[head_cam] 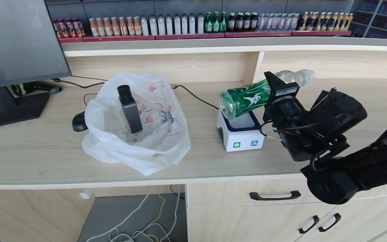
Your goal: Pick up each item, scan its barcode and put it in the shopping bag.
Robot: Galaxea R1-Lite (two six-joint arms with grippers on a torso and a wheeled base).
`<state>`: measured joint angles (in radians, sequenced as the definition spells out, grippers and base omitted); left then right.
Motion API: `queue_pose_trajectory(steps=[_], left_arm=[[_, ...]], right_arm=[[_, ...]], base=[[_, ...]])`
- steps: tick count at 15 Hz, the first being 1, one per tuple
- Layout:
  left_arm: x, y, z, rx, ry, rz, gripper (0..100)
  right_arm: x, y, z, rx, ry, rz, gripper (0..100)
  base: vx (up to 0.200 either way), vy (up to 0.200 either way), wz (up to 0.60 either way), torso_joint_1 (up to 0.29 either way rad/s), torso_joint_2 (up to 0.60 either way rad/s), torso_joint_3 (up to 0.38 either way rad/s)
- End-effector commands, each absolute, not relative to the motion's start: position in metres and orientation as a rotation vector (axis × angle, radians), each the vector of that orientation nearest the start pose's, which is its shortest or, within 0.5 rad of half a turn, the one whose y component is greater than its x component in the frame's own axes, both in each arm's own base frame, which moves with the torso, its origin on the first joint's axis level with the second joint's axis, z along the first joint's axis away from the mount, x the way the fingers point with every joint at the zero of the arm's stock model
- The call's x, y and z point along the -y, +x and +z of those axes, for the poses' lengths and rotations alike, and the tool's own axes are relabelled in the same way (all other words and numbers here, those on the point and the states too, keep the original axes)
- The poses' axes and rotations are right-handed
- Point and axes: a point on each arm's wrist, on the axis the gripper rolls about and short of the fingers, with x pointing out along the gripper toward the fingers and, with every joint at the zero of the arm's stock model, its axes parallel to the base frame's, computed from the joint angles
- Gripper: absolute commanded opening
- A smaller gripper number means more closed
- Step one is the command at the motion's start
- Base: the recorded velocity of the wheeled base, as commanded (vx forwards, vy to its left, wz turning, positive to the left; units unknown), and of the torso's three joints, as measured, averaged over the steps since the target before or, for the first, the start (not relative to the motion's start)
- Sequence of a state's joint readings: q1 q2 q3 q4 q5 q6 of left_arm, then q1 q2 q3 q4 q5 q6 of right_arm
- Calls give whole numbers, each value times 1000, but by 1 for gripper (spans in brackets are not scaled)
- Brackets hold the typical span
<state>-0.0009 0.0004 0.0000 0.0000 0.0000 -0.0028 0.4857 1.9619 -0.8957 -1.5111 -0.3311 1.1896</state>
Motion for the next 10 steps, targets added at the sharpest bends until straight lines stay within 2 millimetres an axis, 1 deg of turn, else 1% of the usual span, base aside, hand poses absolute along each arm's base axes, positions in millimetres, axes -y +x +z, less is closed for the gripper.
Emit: queue_pose_trajectory(steps=[1,5,10], left_arm=[[0,-23,75,0,-3,0,100],[0,-23,75,0,-3,-2,100],[0,-23,75,0,-3,0,100]], right_arm=[[-160,321,200,265,1344,375,0],[-156,325,194,278,1356,366,0],[-153,326,188,276,1356,363,0]], base=[[0,0,0,0,0,0],[0,0,0,0,0,0],[0,0,0,0,0,0]])
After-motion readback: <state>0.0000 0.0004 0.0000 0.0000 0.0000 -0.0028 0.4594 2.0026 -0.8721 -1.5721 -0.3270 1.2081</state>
